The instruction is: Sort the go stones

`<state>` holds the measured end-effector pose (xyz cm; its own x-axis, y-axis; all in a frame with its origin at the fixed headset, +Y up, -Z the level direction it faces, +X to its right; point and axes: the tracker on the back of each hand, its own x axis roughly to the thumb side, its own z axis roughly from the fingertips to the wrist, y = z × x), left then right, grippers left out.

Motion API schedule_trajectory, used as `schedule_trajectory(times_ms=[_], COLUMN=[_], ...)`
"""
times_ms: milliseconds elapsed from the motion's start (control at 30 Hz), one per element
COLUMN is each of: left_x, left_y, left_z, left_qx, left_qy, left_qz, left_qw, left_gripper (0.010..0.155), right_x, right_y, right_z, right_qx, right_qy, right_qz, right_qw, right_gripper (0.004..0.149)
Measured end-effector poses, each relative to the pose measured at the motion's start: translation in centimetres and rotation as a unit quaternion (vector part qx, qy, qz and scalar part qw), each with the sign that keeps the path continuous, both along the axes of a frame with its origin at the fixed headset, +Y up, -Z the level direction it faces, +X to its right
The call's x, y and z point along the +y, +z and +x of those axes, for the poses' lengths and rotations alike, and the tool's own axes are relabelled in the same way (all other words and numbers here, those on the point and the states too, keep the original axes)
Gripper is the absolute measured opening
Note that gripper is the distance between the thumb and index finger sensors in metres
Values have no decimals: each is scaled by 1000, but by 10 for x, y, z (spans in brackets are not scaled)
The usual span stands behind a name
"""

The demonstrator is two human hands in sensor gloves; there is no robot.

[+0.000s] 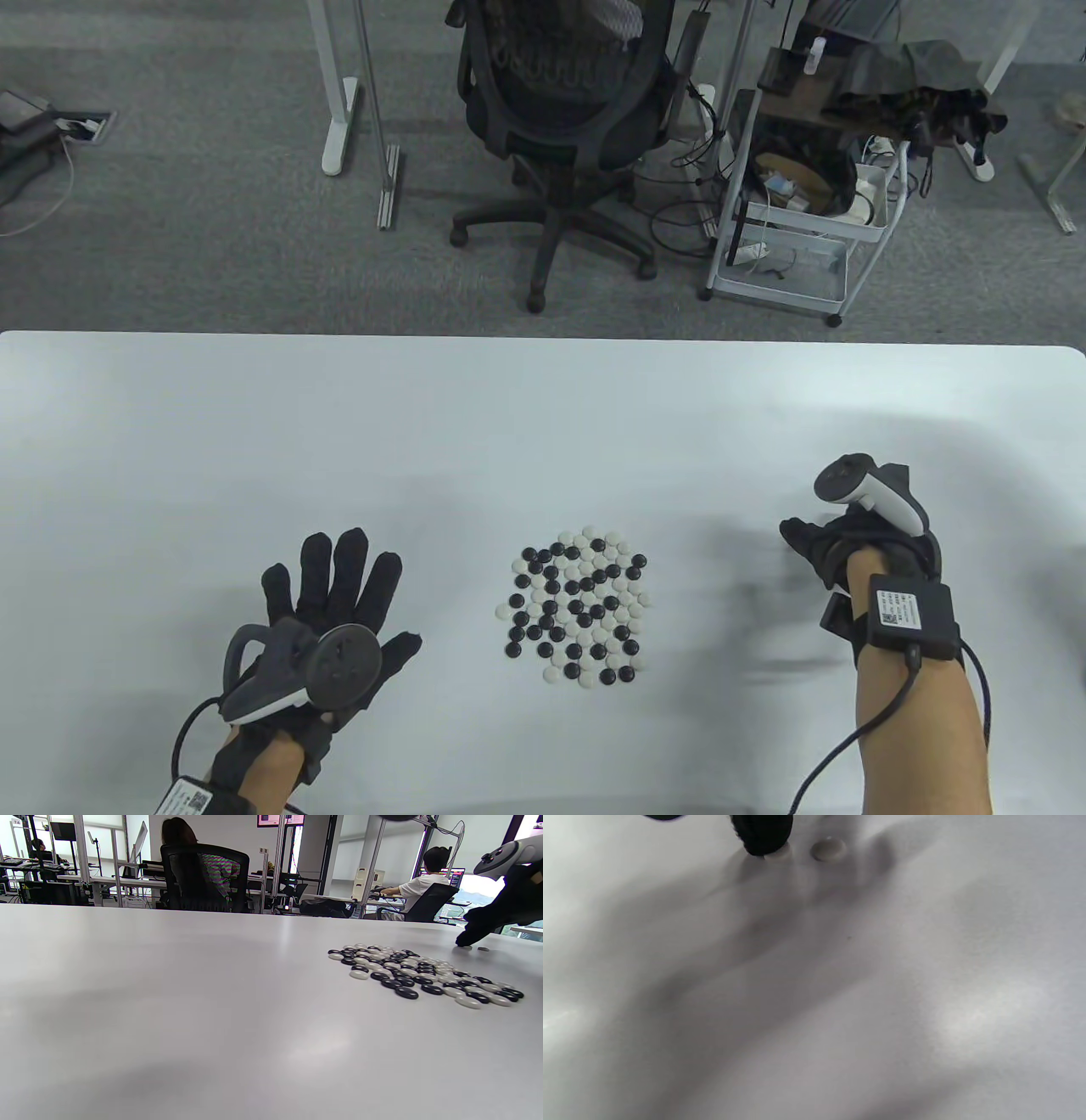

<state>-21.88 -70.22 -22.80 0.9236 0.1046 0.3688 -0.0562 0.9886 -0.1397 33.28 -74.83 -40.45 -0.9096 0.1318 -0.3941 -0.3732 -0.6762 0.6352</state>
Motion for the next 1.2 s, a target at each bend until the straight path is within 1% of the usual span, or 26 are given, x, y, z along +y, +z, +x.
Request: schedule_trajectory(times_ms=[200,300,400,433,467,533,700,800,933,1000,1100,1200], left_x=[0,-1,-1,-1,-1,-1,0,0,0,0,0,0], left_y=[0,-1,-1,-2,-2,-2,-1,-1,-1,-1,-1,-1], left_z=[1,1,0,0,0,0,1,0,0,0,-1,-1], left_qx=[-1,1,1,2,3,4,4,4,3,3,4,4], left_qy=[-2,-3,-3,-3,-4,-4,-3,-2,-3,-3,-1,2], left_qz=[-1,-2,-2,-2,-3,-7,-5,-5,-5,-4,-3,-2], left_qw=[1000,1000,1000,1000,1000,1000,1000,1000,1000,1000,1000,1000], left_gripper=[78,78,78,78,78,78,78,78,78,77,78,78], right_x=[1,9,22,25,26,27,20,13,3,-1,0,1], right_y=[2,0,-1,0,1,5,19,28,37,39,36,28], right_z=[6,-7,-39,-53,-60,-89,-139,-157,-170,-170,-161,-139], right_qx=[-12,3,71,102,116,174,270,305,329,333,321,287], right_qy=[0,1,-12,-29,-39,-84,-105,-115,-119,-108,-100,-81], right_qz=[4,10,33,32,29,8,-3,-20,-23,-31,-26,-23], right_qw=[1000,1000,997,994,992,981,957,945,936,936,941,954], right_gripper=[68,69,68,68,67,66,64,63,62,62,62,62])
